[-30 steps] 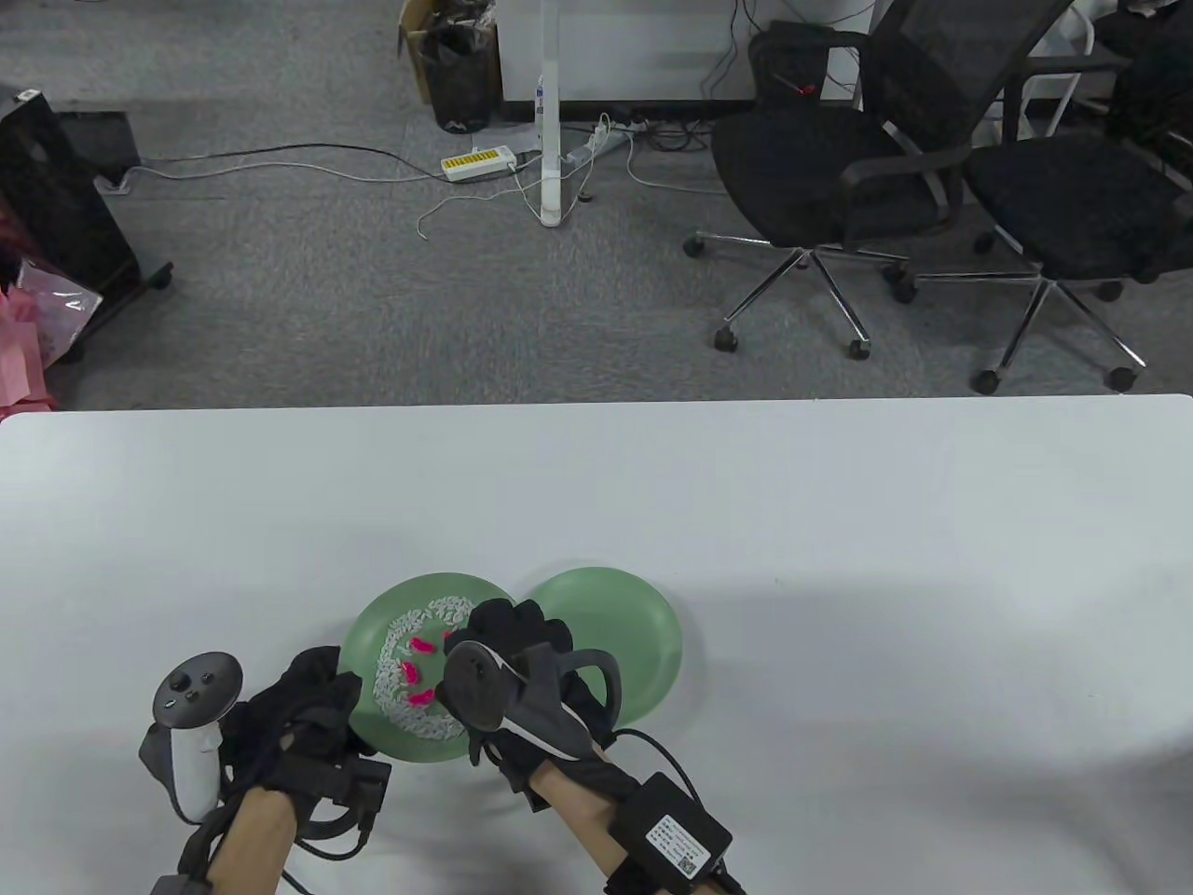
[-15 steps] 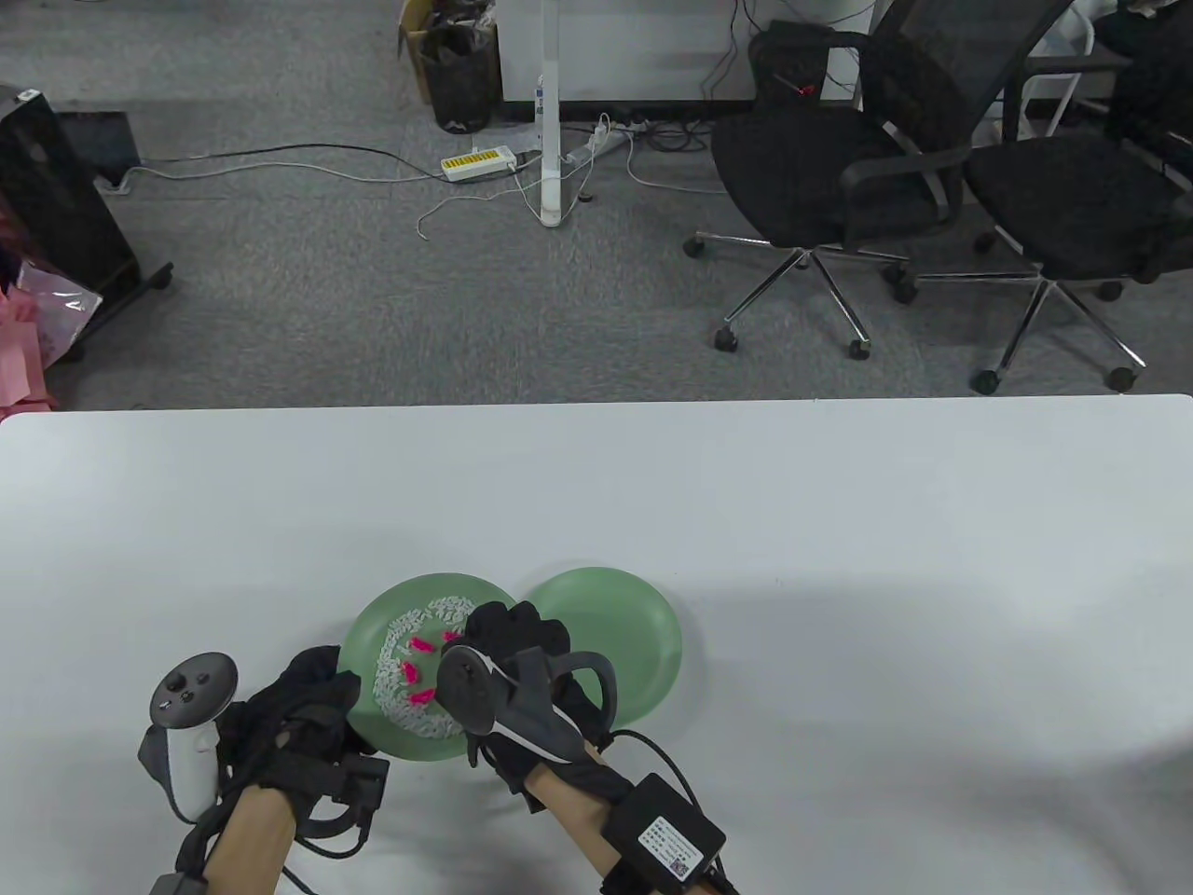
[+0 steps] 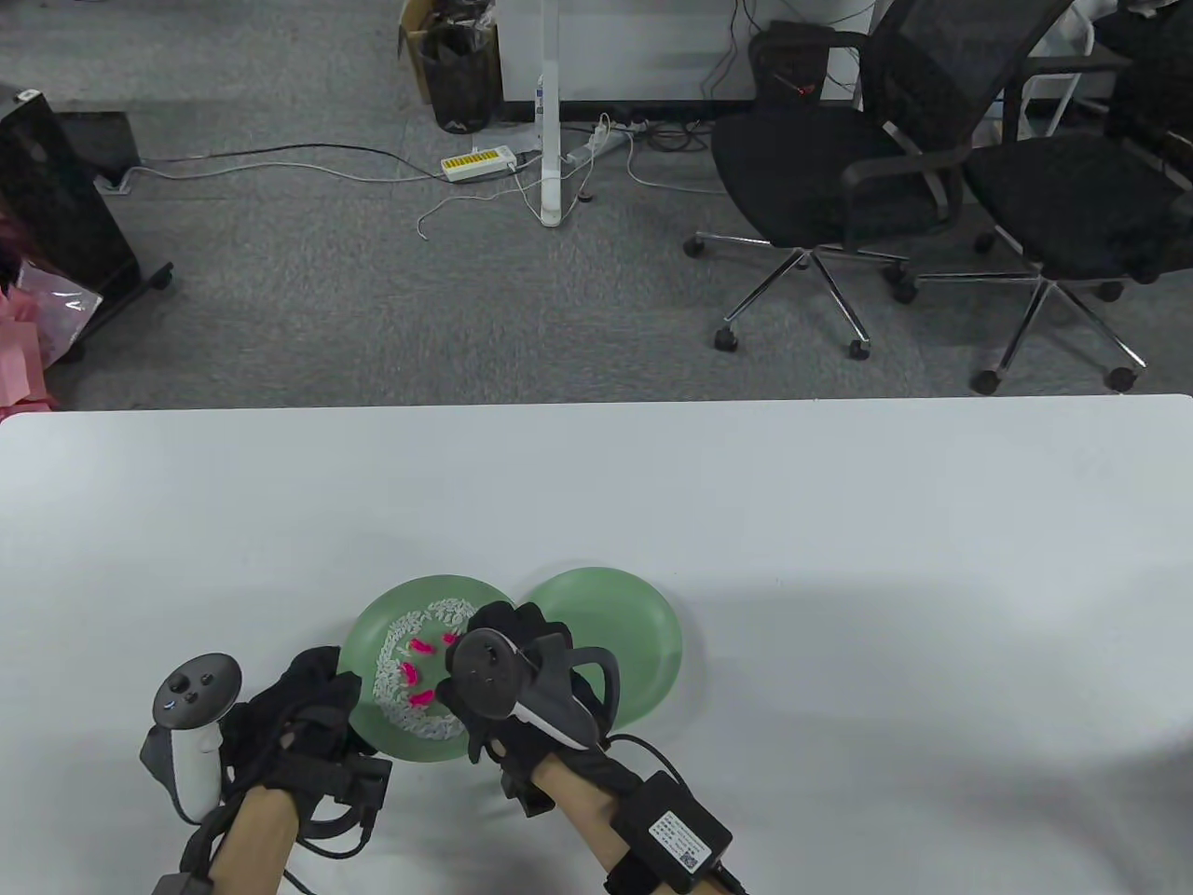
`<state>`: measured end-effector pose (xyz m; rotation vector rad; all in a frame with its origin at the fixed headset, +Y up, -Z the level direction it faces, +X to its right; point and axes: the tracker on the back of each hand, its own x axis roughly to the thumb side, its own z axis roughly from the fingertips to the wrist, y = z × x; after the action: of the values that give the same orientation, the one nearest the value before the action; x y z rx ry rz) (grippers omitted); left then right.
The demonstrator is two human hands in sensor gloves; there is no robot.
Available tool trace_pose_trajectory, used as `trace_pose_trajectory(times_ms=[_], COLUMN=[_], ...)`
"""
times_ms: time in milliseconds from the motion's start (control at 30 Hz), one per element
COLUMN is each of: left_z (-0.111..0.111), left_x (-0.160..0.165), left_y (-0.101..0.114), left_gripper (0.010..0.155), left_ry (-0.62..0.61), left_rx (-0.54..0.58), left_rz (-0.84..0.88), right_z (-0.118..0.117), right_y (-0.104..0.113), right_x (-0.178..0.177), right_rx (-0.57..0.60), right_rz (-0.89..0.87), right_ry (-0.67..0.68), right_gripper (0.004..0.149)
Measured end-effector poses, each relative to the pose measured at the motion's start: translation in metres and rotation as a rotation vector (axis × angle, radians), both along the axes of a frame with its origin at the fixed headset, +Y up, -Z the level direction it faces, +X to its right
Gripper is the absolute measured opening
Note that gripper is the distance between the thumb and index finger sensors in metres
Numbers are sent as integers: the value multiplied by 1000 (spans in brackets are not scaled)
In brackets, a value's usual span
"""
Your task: Pick gummy candy with hand pinch into plate
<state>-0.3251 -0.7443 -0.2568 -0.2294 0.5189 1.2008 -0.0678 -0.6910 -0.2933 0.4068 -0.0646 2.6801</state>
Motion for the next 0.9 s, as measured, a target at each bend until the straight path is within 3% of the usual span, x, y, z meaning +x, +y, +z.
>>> trace_pose_trajectory(times_ms=[200, 367, 467, 633, 900], left_z=[-1, -1, -2, -1, -1], left_x=[-8, -13, -14, -14, -15], left_y=[-1, -3, -4, -4, -5], left_gripper=[53, 53, 53, 53, 53], left_ry=[19, 42, 42, 43, 43], left_rx=[0, -8, -10, -10, -13], left_rz=[5, 6, 8, 9, 14], right_z=[-24, -43, -47, -45, -47], right_y=[9, -24, -44, -54, -63], right_x=[60, 102, 105, 94, 92], right_rx=[-83, -169, -195, -170, -220], right_rz=[-251, -199, -72, 141, 180], right_ry=[-178, -340, -364, -352, -355], right_gripper=[41, 39, 39, 38, 48])
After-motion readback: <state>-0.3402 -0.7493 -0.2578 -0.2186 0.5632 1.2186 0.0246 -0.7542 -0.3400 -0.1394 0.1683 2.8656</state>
